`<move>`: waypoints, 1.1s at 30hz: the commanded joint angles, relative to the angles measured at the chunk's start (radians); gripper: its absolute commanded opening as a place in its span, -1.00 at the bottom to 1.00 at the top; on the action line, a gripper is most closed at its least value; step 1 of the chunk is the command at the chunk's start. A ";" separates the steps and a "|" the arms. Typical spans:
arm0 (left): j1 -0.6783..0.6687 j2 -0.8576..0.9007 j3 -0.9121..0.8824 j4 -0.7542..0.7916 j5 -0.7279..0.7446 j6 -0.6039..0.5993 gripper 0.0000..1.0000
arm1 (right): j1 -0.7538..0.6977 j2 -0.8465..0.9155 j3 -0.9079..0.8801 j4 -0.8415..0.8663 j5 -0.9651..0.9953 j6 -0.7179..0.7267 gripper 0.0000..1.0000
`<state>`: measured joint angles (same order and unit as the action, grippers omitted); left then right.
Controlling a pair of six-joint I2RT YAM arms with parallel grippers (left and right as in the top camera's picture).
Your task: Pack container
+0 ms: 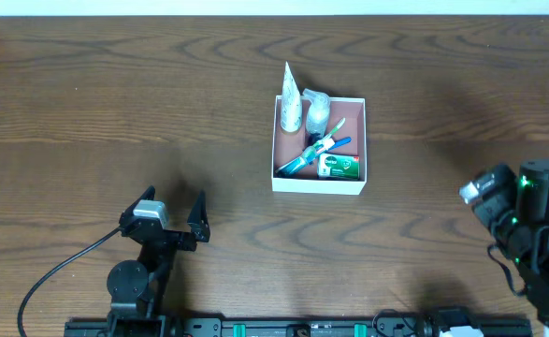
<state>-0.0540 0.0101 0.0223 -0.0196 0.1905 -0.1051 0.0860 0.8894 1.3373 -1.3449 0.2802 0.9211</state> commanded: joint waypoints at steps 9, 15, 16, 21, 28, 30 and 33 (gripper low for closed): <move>0.005 -0.006 -0.018 -0.032 -0.001 -0.004 0.96 | -0.016 -0.333 -0.604 0.674 -0.113 -0.197 0.98; 0.005 -0.006 -0.018 -0.032 -0.001 -0.004 0.96 | -0.016 -0.476 -0.910 1.069 -0.141 -0.284 0.98; 0.005 -0.006 -0.018 -0.032 -0.001 -0.004 0.96 | -0.016 -0.499 -0.958 1.136 -0.154 -0.322 0.99; 0.005 -0.006 -0.018 -0.032 -0.001 -0.004 0.96 | -0.016 -0.592 -1.134 1.342 -0.156 -0.473 0.98; 0.005 -0.006 -0.018 -0.032 -0.001 -0.004 0.96 | -0.016 -0.685 -1.232 1.413 -0.150 -0.687 0.99; 0.005 -0.006 -0.018 -0.032 -0.001 -0.004 0.96 | -0.016 -0.710 -1.247 1.413 -0.150 -0.763 0.98; 0.005 -0.006 -0.018 -0.032 -0.001 -0.004 0.96 | -0.016 -0.747 -1.270 1.413 -0.150 -0.860 0.99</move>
<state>-0.0540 0.0101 0.0223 -0.0200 0.1829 -0.1055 0.0860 0.1730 0.0898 0.0662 0.1303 0.2207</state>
